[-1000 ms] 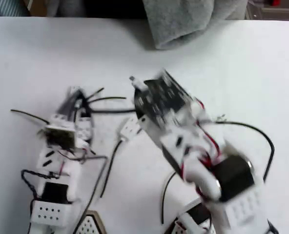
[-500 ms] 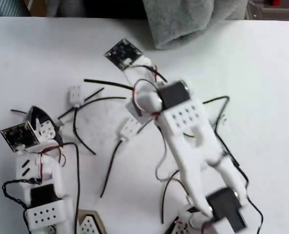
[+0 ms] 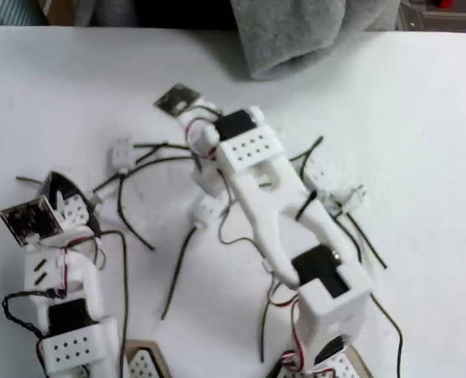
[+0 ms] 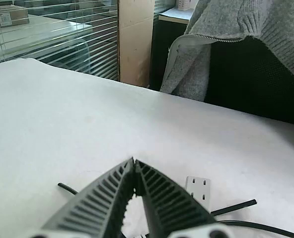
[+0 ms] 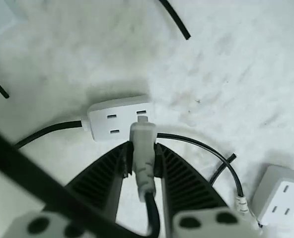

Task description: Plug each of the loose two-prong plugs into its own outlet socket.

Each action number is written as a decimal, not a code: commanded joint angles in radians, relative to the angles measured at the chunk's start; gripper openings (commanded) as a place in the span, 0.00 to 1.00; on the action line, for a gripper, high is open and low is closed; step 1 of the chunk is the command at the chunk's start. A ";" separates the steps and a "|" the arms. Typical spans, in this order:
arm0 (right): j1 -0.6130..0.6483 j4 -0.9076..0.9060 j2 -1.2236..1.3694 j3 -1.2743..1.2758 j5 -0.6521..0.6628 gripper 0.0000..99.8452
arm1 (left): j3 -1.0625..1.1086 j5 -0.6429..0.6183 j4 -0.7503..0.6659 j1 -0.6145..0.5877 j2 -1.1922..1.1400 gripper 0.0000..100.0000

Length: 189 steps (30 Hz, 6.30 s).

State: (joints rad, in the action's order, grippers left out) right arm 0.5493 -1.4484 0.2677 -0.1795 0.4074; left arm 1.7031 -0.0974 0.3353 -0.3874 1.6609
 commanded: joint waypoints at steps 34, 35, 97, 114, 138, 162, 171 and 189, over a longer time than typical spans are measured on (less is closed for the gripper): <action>-0.048 -0.015 0.130 -0.095 0.193 0.02 | -0.006 -0.009 -0.003 -0.008 0.013 0.02; -0.047 -0.015 0.134 -0.094 0.193 0.02 | -0.006 -0.009 -0.003 -0.008 0.013 0.02; 0.179 -0.148 0.096 -0.199 -0.499 0.35 | -0.006 -0.008 -0.002 -0.008 0.013 0.02; 0.110 -0.070 0.378 -0.195 -0.767 0.35 | -0.006 -0.008 -0.003 -0.008 0.013 0.02; 0.105 -0.058 0.453 -0.199 -0.855 0.10 | -0.005 0.061 0.000 0.035 0.013 0.02; -0.154 0.097 0.467 -0.799 -0.585 0.06 | -0.005 0.063 0.002 0.035 0.013 0.02; -0.163 0.355 0.621 -0.809 -0.488 0.03 | -0.005 0.063 0.002 0.035 0.013 0.02; -0.177 0.498 0.768 -0.816 -0.176 0.38 | -0.005 0.063 0.002 0.035 0.013 0.02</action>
State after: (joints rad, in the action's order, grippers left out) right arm 0.3713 -0.9268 1.0625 -0.9513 0.1926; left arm 1.7031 -0.0407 0.3353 -0.3675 1.6609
